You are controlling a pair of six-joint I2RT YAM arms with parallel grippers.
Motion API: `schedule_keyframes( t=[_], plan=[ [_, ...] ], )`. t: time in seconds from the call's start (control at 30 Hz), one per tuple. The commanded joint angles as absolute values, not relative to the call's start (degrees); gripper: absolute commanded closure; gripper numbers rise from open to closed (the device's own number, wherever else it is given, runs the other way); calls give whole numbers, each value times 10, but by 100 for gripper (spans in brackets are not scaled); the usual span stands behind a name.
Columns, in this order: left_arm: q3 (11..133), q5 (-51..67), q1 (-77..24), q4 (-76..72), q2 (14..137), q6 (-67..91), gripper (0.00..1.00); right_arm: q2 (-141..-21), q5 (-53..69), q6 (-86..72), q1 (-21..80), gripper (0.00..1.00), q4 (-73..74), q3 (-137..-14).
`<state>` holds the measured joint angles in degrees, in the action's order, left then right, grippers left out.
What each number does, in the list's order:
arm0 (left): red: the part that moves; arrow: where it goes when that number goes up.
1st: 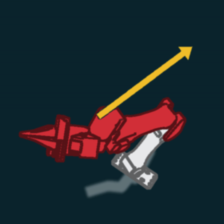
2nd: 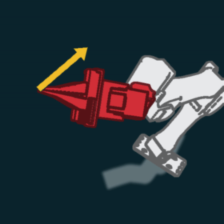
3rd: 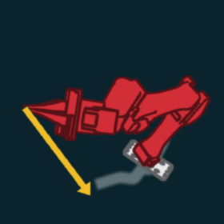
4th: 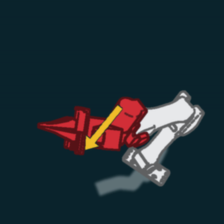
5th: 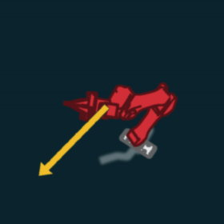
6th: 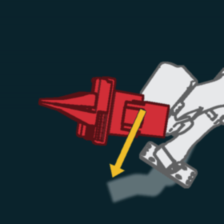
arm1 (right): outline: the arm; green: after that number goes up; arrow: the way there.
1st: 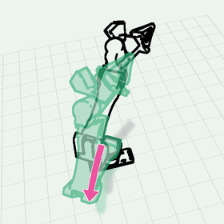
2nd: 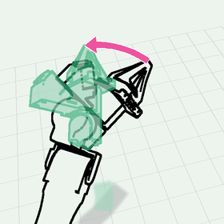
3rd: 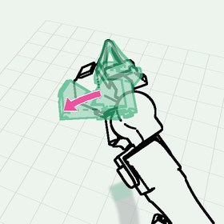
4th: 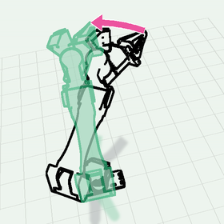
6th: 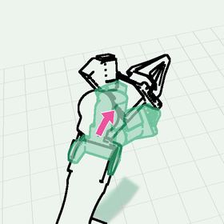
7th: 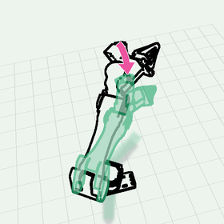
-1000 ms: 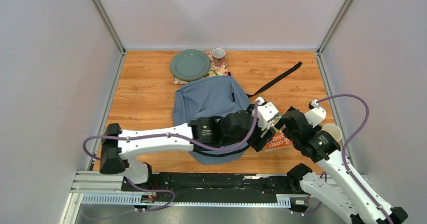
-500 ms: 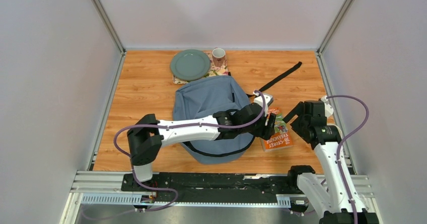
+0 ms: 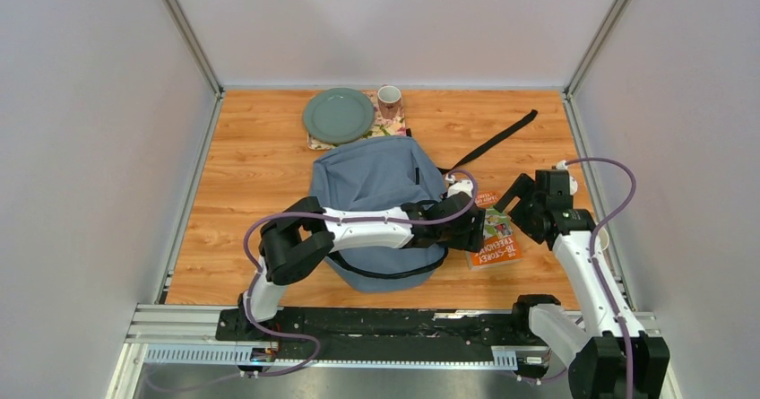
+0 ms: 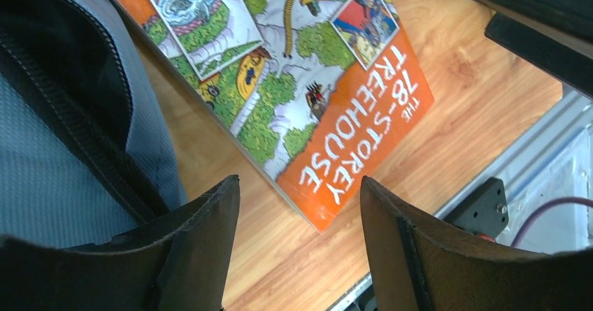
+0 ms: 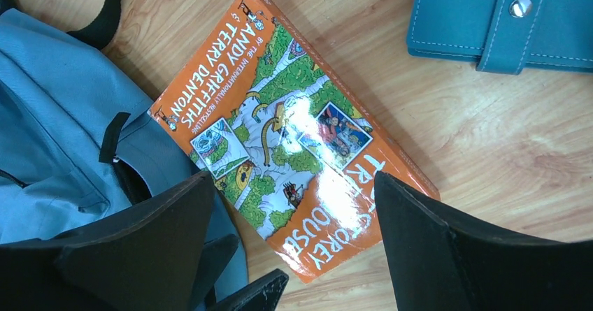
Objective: Pack the student bag
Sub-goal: Pick up the book from the center of the board.
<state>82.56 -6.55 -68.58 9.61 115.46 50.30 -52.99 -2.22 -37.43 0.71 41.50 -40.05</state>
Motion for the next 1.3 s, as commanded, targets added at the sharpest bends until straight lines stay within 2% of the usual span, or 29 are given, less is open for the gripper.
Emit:
schedule_keyframes(
  t=[0.0, 0.2, 0.43, 0.63, 0.9, 1.23, 1.27],
  plan=[
    [849, -62, -679, 111, 1182, 533, 29, -552, -9, -359, 5, 12, 367, -398],
    [871, -47, -679, 116, 1215, 535, 30, -597, -9, -344, -19, 12, 339, -387],
    [875, -15, -674, 97, 1233, 528, 30, -676, 52, -317, -33, 13, 312, -389],
    [932, 14, -672, 112, 1256, 491, 33, -717, 75, -305, -34, 16, 306, -378],
    [955, 7, -673, 131, 1233, 468, 38, -686, 116, -326, -35, 18, 282, -332],
    [969, 6, -673, 125, 1223, 450, 38, -638, 101, -340, -35, 19, 294, -305],
    [970, 8, -673, 127, 1223, 452, 41, -635, 100, -341, -35, 20, 297, -304]
  ],
)
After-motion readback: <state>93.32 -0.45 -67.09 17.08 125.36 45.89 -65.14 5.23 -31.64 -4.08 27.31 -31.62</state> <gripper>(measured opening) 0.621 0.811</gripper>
